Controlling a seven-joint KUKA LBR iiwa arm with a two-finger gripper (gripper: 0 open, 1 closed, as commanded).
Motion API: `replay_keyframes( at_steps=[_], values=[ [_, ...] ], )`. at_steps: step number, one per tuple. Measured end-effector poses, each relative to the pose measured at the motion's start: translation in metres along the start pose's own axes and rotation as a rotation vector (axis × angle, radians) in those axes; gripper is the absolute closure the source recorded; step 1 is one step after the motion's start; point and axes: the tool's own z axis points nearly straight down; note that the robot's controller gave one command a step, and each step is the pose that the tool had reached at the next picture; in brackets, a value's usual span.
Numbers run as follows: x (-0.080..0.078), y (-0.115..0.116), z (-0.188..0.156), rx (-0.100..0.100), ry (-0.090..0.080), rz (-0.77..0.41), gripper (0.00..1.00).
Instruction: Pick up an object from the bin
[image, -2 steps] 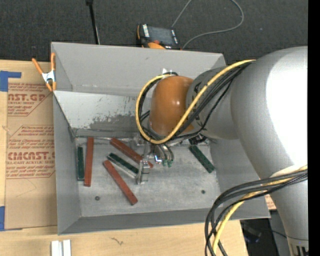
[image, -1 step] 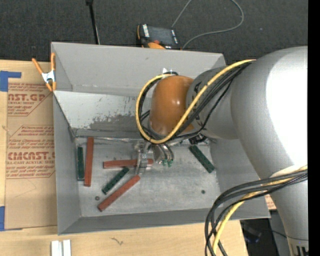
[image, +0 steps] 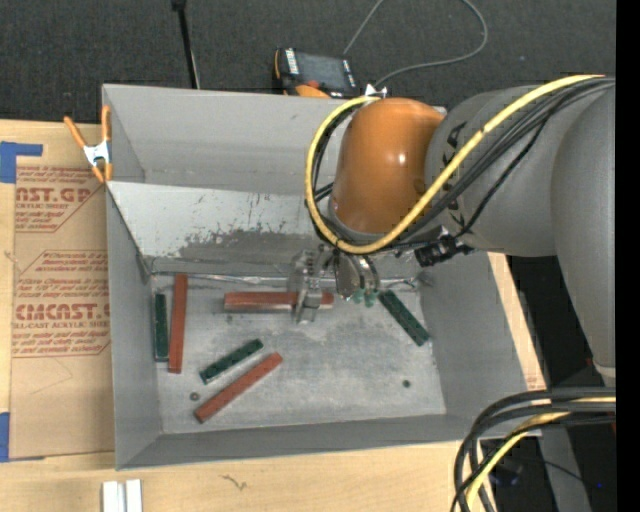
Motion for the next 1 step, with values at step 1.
replay_keyframes(
  at_steps=[1],
  values=[
    [-0.0002,0.0043,-0.1439,-0.001,-0.002,0.004,1.00]
  ],
)
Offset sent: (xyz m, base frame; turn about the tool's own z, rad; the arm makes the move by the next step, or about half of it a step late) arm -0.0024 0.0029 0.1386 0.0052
